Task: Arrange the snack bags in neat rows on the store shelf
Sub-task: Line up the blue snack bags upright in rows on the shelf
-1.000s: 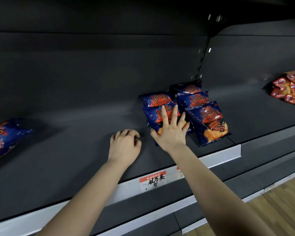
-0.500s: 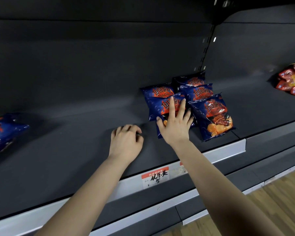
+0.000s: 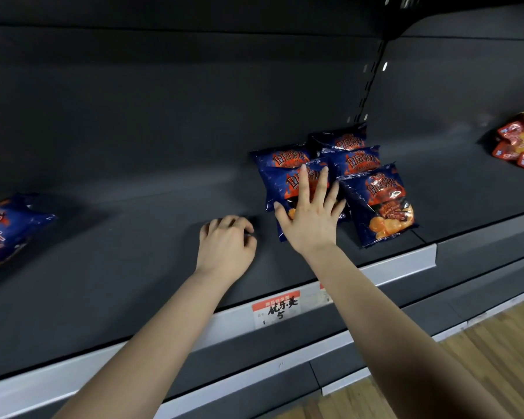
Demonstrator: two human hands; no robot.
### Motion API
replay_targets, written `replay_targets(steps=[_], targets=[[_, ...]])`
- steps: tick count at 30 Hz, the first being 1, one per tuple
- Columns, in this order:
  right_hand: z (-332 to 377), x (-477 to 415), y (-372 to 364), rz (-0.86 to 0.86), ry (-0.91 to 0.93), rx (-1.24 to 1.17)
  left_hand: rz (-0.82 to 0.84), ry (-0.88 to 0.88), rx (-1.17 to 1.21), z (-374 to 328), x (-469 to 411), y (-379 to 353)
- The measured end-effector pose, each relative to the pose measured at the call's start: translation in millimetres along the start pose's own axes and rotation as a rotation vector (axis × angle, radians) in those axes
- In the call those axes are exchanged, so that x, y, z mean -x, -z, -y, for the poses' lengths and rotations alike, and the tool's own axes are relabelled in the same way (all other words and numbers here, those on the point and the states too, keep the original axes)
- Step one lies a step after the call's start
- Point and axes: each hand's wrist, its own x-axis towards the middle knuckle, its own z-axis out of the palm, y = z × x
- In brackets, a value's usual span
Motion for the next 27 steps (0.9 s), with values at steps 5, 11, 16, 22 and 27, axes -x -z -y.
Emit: replay_targets(steps=[5, 11, 16, 22, 27], targets=[[20, 5, 11, -0.047, 0.147, -0.048, 0.045, 0.028, -0.004, 0, -2, 10], [63, 6, 17, 0.006, 0.292, -0.162, 0.067, 0.072, -0.051, 19, 9, 31], [109, 14, 8, 0.092, 0.388, -0.199, 0.046, 0.209, -0.039, 65, 31, 53], [178, 35, -8, 0.176, 0.531, -0.244, -0.011, 0.365, -0.02, 121, 67, 86], [243, 59, -15, 0.221, 0.668, -0.313, -0.08, 0.489, -0.005, 169, 102, 111]])
